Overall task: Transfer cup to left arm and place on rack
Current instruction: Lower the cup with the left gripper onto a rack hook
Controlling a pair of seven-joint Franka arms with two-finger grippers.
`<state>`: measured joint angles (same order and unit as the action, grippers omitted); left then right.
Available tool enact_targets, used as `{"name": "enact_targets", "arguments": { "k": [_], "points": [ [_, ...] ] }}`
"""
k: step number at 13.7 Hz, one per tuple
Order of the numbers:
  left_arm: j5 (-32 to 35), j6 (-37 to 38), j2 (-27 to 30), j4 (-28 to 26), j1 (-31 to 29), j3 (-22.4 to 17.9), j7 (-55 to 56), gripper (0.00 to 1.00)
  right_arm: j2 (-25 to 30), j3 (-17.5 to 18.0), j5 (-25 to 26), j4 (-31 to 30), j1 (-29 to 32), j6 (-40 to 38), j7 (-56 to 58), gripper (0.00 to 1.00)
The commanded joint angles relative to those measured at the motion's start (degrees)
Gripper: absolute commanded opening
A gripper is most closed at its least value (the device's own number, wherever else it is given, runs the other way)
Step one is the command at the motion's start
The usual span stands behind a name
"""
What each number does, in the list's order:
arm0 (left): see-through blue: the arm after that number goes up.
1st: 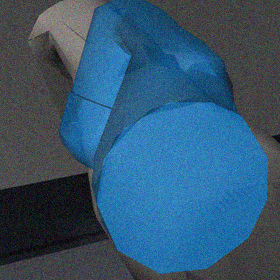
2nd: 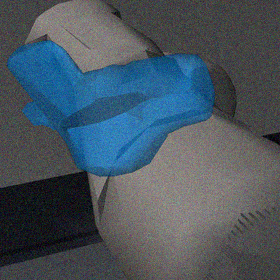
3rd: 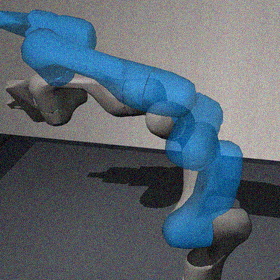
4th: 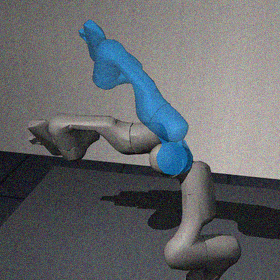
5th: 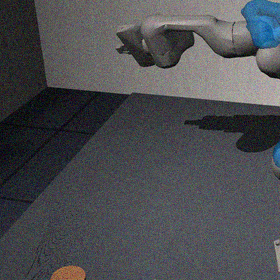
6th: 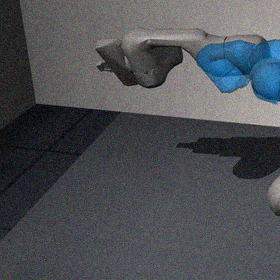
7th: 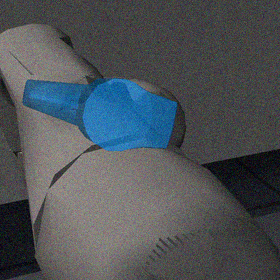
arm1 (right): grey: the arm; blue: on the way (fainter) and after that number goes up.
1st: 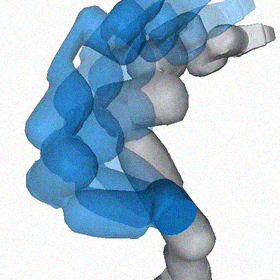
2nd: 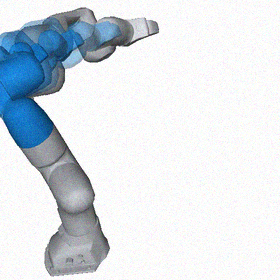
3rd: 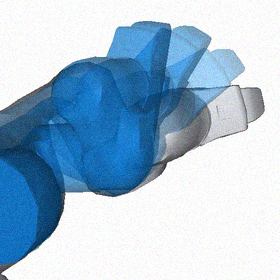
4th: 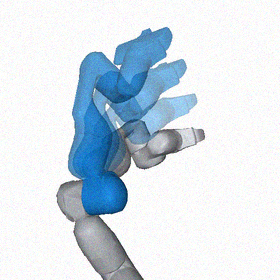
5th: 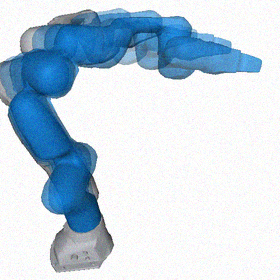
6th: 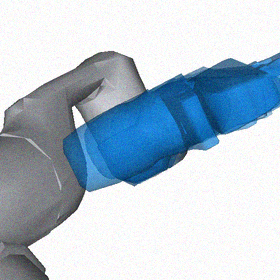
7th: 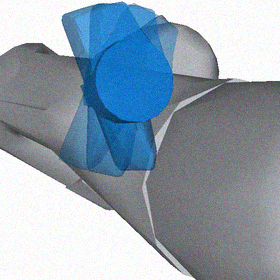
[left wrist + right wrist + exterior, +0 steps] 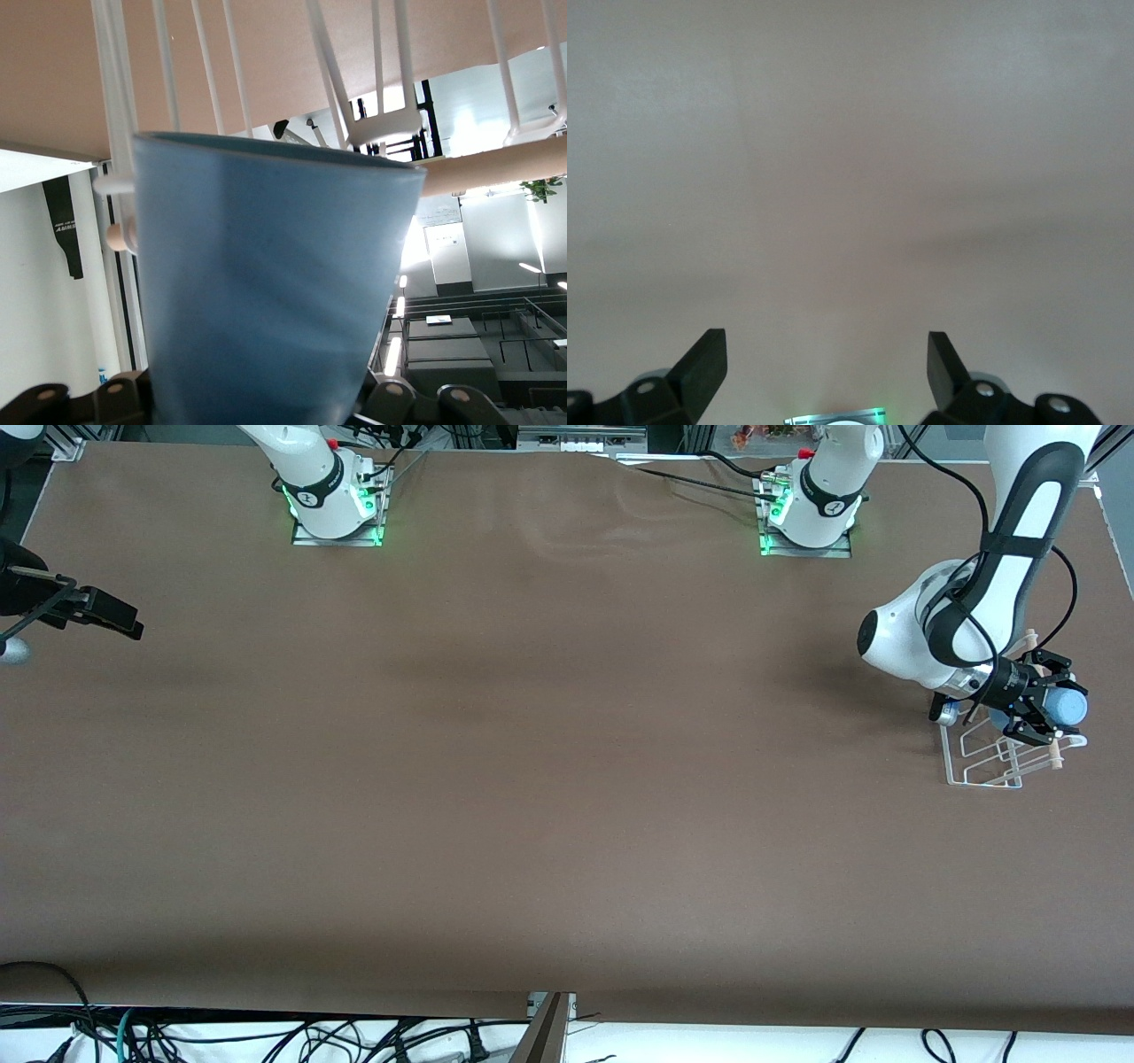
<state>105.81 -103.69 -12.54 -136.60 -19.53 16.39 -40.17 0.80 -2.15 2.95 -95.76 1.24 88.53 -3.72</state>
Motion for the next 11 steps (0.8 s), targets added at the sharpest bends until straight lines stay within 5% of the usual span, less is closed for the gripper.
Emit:
{"name": "enact_targets", "arguments": {
  "k": [1, 11],
  "points": [
    [0.89, 0.59, 2.43, -2.0, 0.29, -0.04, 1.84, 0.0, -0.01, -0.05, -0.75, 0.75, -0.19, -0.73, 0.38, 1.0],
    [0.89, 3.14, 0.85, -4.29, 1.52, -0.13, 8.7, 0.0, -0.01, -0.05, -0.75, 0.75, -0.19, -0.64, 0.38, 1.0]
  ]
}}
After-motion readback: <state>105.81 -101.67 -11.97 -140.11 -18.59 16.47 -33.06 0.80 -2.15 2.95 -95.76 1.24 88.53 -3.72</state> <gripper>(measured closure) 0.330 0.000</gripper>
